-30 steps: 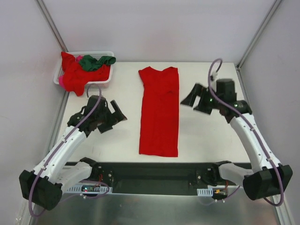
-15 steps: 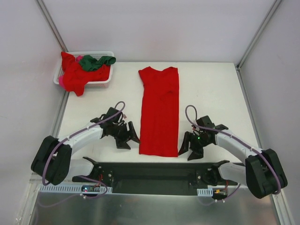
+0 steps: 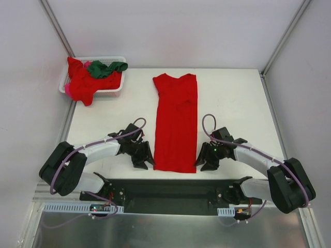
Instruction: Fold and stack the t-shirts
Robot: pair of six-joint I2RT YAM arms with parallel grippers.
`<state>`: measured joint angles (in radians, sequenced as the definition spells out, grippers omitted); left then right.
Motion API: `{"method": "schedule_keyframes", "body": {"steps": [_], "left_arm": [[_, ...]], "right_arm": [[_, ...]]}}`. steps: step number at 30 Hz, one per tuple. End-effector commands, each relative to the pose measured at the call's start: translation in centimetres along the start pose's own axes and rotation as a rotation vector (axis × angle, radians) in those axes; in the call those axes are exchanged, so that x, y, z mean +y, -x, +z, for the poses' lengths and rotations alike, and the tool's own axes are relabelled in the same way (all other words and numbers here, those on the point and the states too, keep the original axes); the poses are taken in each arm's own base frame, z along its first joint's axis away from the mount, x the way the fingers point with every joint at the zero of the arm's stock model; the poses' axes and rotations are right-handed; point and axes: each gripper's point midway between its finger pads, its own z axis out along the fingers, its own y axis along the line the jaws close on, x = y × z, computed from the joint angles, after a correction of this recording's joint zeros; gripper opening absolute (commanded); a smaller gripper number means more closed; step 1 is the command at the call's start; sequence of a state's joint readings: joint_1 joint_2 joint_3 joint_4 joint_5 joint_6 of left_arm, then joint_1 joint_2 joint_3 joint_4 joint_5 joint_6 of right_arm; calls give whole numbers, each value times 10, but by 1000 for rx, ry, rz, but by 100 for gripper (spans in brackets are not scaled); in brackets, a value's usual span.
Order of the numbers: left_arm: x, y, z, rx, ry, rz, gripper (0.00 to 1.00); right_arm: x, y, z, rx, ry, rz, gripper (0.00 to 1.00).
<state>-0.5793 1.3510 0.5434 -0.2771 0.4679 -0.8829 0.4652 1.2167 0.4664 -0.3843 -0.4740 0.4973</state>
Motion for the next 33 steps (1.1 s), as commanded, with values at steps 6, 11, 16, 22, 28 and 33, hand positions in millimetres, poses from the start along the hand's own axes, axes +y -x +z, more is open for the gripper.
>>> {"method": "schedule_keyframes", "body": {"steps": [6, 11, 16, 22, 28, 33], "left_arm": [[14, 3, 13, -44, 102, -1, 43], [17, 3, 15, -47, 121, -5, 30], [16, 2, 17, -39, 126, 6, 26], [17, 3, 18, -49, 135, 6, 25], [12, 2, 19, -52, 127, 28, 0], [-2, 1, 12, -51, 86, 47, 0]], "right_arm": [[-14, 0, 15, -8, -48, 5, 42], [-16, -8, 19, 23, -58, -4, 41], [-22, -21, 24, 76, -84, -21, 40], [-36, -27, 24, 89, -142, -24, 35], [-40, -22, 22, 66, -183, -27, 11], [-31, -19, 13, 65, -178, -43, 1]]}}
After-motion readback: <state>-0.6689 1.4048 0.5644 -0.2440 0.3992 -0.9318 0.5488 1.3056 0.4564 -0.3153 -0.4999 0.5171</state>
